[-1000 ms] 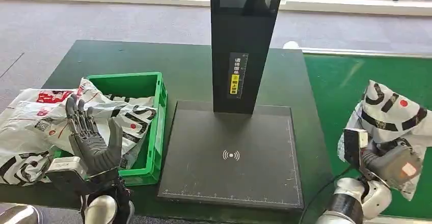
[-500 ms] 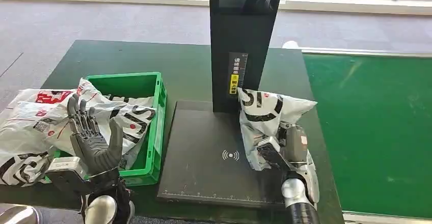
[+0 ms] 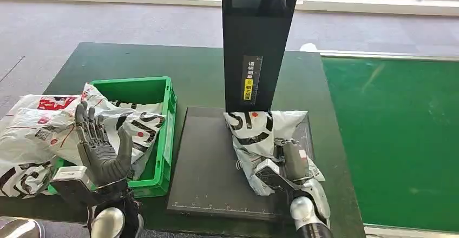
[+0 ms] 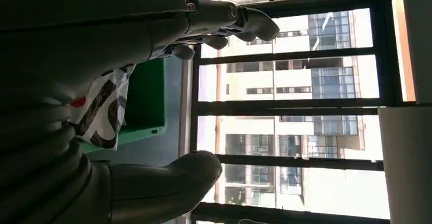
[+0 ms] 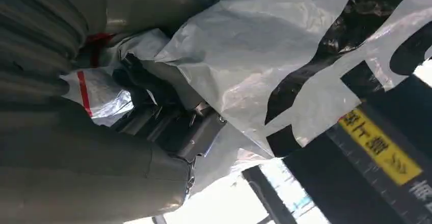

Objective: Moved the parcel from conveyor to table for the left to box.

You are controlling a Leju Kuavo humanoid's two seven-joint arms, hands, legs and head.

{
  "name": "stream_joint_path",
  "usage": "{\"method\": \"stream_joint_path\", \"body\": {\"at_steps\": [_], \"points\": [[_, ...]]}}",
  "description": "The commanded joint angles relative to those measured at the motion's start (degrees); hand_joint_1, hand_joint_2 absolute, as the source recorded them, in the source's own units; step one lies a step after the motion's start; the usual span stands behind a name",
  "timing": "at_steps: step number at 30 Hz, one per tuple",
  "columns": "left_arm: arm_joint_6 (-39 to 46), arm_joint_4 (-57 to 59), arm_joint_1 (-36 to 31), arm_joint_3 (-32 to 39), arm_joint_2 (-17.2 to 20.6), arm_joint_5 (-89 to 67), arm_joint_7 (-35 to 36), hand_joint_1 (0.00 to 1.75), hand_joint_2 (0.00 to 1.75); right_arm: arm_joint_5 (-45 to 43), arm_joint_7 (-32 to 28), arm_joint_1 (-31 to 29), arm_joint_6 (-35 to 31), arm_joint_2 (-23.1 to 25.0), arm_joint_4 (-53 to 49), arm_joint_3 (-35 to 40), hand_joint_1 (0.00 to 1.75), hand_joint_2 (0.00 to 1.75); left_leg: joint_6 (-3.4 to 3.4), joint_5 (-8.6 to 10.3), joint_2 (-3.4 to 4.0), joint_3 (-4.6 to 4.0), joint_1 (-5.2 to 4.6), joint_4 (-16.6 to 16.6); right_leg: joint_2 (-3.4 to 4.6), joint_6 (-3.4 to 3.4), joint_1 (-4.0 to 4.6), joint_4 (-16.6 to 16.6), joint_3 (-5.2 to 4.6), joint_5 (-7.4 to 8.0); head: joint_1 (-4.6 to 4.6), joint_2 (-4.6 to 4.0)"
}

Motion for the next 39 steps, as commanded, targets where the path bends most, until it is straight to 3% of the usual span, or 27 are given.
{"method": "stream_joint_path", "body": {"at_steps": [1, 16, 21, 32, 39], "points": [[-0.9, 3.7, -2.1, -0.8, 2.0, 0.2, 0.2, 0.0, 1.75, 0.3, 0.2, 0.1, 1.3, -2.0, 0.6, 4.1, 0.0, 0.0, -0.01, 0.01, 0.01, 0.12, 0.0, -0.1, -0.05, -0.04, 0.01, -0.1, 0.15, 0.01, 0.0, -0.02], [-1.8, 4.9, -3.0, -0.3, 1.3, -0.3, 0.2, 0.0, 1.75, -3.8, -1.9, 0.7, 3.1, -2.2, -1.1, 2.9, 0.0, 0.0, -0.02, 0.02, -0.03, 0.11, -0.01, -0.1, -0.1, -0.05, 0.0, -0.1, 0.13, 0.0, 0.0, 0.0], [-2.5, 5.8, -3.9, 0.2, 1.1, -0.6, 0.2, 0.0, 1.75, -11.6, -1.9, 1.9, 2.2, -5.5, -7.2, 9.7, 0.0, 0.0, -0.01, 0.01, -0.01, 0.04, -0.01, 0.0, -0.06, -0.04, 0.0, -0.1, 0.05, -0.01, 0.0, 0.0], [-2.6, 6.2, -4.1, 0.3, 1.2, -0.6, 0.2, 0.0, 1.75, -12.5, -1.9, 1.6, 1.8, -5.6, -7.6, 9.7, 0.0, 0.0, -0.02, 0.03, 0.04, 0.14, -0.01, -0.2, -0.05, -0.06, 0.0, -0.2, 0.15, 0.02, 0.0, 0.0], [-1.5, 7.1, -4.7, -0.8, 1.6, -0.3, 0.2, 0.0, 1.75, -20.7, -1.9, 4.7, -1.7, -7.4, -14.0, 11.3, 0.0, 0.0, -0.01, 0.01, -0.04, 0.17, -0.01, -0.2, -0.13, -0.06, 0.01, -0.2, 0.22, -0.01, 0.0, 0.0]]}}
